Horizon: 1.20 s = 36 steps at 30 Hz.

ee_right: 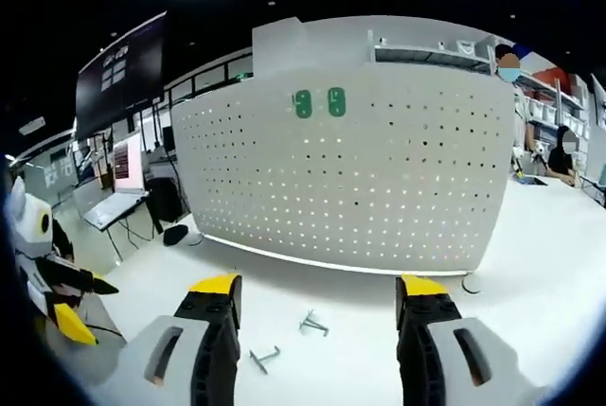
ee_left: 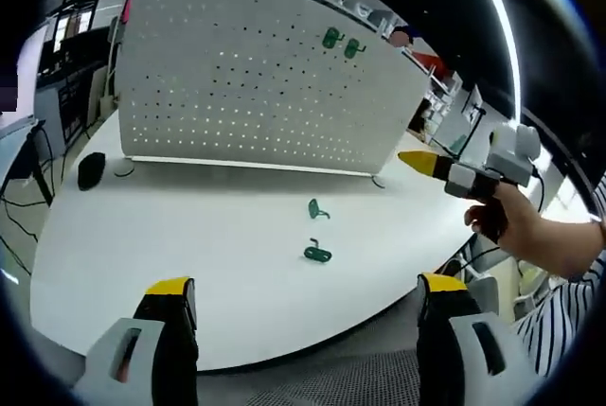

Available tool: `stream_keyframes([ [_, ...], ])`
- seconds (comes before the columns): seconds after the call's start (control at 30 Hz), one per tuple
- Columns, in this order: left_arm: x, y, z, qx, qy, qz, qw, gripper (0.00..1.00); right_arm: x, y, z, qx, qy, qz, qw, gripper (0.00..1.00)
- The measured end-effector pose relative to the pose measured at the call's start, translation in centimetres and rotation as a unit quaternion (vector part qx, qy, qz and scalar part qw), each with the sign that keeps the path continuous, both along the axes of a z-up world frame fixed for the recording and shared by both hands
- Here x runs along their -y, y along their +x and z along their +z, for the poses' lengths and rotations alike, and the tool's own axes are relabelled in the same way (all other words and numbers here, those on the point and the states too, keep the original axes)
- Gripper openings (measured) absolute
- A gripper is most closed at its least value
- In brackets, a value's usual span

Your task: Insert the hook assembly into the mounting plate slot until the hook locks in place.

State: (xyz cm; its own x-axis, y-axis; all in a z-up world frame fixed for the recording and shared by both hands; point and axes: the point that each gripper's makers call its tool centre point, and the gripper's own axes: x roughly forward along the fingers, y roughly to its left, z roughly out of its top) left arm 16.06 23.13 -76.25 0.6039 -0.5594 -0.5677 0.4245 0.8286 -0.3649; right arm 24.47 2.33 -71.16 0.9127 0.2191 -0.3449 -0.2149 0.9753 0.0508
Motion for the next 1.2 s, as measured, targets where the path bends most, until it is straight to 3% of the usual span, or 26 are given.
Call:
stream_keyframes([
  [0.2,0.6,-0.2,-0.5,-0.007,0.002,0.004,1.0000,0.98,-1.1,-1.5,-1.9,-0.030,-0.006,0.038,0.9988,0.65],
  [0.33,0.2,-0.2,-1.8,-0.018,0.029,0.006,0.9994,0.98,-1.1,-2.1,-2.5,-0.034,-0.037,0.054,0.9973,0.64],
  [0.4,0.4,-0.3,-2.3,-0.023,0.032,0.003,0.9992,0.98,-1.2,-2.2,-2.7,-0.039,-0.031,0.058,0.9971,0.63],
  [0.73,3.2,0.7,-3.4,-0.030,0.021,-0.026,0.9990,0.95,0.5,-4.1,-4.2,-0.070,-0.026,0.050,0.9960,0.68],
  [0.97,6.0,1.0,-4.4,-0.032,0.012,-0.062,0.9975,0.89,1.8,-5.7,-5.2,-0.087,-0.024,0.044,0.9950,0.63],
  [1.07,6.9,0.8,-5.0,-0.039,0.008,-0.076,0.9963,0.83,2.3,-6.2,-5.7,-0.097,-0.040,0.053,0.9931,0.57],
  [1.2,8.2,0.9,-6.1,-0.053,0.006,-0.090,0.9945,0.83,3.2,-6.3,-6.0,-0.102,-0.035,0.049,0.9930,0.56],
])
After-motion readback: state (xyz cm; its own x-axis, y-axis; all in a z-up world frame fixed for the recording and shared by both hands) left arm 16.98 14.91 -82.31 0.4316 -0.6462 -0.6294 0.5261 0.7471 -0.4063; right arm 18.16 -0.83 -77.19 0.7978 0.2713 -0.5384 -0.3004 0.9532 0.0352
